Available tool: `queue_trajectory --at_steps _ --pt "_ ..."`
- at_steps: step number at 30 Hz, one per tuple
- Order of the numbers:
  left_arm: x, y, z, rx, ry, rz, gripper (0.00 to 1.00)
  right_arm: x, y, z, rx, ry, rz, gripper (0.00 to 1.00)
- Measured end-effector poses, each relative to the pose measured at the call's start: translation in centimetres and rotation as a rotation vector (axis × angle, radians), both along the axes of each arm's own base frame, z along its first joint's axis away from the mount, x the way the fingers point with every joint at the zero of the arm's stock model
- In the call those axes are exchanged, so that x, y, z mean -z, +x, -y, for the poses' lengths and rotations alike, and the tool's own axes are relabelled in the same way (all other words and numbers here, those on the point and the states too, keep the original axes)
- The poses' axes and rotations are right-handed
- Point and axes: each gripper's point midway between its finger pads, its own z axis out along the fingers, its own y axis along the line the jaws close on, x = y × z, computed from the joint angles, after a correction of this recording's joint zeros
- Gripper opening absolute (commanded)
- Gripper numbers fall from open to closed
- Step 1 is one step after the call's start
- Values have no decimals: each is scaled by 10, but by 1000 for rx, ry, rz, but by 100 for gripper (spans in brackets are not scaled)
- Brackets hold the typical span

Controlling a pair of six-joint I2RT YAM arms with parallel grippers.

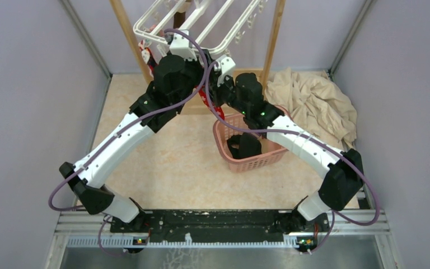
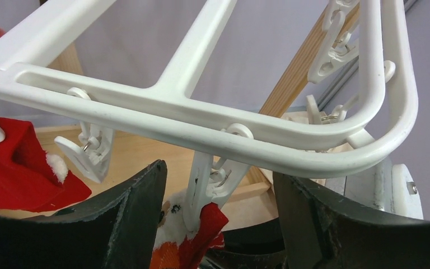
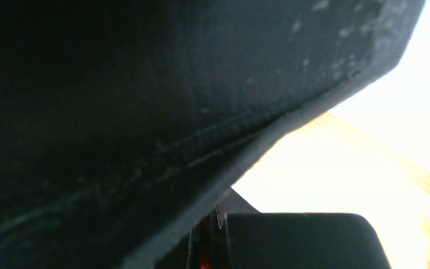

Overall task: Remove the socks clipped to the hanger
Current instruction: Remove the sock from the hanger.

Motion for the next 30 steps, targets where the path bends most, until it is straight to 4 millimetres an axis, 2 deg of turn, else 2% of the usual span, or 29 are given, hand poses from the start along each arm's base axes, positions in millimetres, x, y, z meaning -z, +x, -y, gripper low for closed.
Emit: queue_trajectory --at_steps 4,11,15,22,30 --pt "-2 2 0 -30 -9 11 59 0 1 1 2 -1 1 0" --pt "-4 4 -3 -66 -13 23 54 4 -1 1 -4 -5 -4 0" --pt "-5 5 -5 -76 -16 27 45 4 -1 1 -5 -4 -4 0" --pt "-5 5 -6 -80 -12 30 21 6 -3 2 -8 -7 -8 0" --pt "-5 5 -5 -80 -7 32 17 15 -8 7 -8 -19 -22 0"
